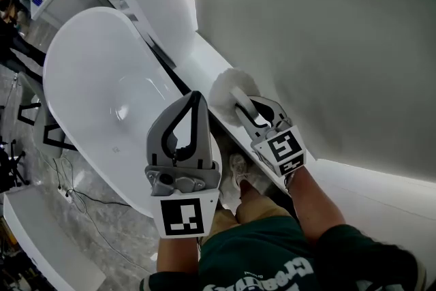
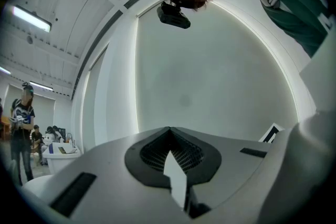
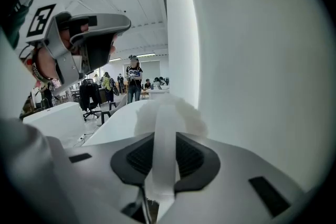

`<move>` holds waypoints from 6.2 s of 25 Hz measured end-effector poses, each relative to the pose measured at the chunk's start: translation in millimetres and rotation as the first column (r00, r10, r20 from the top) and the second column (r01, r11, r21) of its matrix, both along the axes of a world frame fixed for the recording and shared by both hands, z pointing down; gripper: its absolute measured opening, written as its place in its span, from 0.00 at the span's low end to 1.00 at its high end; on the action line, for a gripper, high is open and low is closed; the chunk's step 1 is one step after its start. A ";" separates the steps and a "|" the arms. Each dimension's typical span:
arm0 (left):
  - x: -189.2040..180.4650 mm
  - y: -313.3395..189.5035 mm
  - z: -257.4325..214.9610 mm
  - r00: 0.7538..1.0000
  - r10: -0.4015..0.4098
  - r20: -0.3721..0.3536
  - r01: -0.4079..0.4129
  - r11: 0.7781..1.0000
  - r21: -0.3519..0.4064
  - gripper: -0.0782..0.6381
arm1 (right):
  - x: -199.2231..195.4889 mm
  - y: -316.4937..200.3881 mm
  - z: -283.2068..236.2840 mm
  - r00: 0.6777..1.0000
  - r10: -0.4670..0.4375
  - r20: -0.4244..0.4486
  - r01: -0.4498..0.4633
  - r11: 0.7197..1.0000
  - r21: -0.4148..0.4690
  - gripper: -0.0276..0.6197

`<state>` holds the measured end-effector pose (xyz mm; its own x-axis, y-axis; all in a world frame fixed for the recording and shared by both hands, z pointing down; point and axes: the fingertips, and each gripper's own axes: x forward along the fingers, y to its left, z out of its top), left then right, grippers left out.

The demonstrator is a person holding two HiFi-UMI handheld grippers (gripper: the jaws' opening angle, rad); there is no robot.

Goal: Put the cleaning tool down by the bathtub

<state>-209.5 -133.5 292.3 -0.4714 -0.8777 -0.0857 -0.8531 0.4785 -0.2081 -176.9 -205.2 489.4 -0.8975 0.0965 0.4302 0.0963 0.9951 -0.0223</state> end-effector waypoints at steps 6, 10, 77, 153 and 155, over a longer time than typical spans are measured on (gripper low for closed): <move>3.4 2.6 7.1 0.999 -0.014 -0.028 0.015 1.000 0.008 0.12 | -4.3 -1.8 25.9 0.998 -0.027 -0.058 0.027 1.000 0.010 0.19; -5.3 -4.2 21.0 0.999 -0.025 -0.045 0.025 1.000 0.003 0.12 | -13.5 -7.7 54.9 0.995 -0.040 -0.092 0.039 0.999 -0.011 0.19; -81.3 3.5 142.8 0.976 -0.129 -0.173 0.114 0.989 -0.093 0.12 | -44.8 -61.0 393.2 0.711 -0.039 -0.702 0.048 0.999 -0.007 0.19; -54.5 41.6 118.0 0.970 -0.137 -0.201 0.115 0.986 -0.117 0.12 | -31.9 -37.9 287.0 0.896 0.005 -0.445 -0.002 1.000 0.008 0.39; -50.7 40.4 110.0 0.973 -0.121 -0.196 0.099 0.988 -0.118 0.12 | -32.5 -36.7 271.3 0.909 0.016 -0.417 -0.013 1.000 0.010 0.39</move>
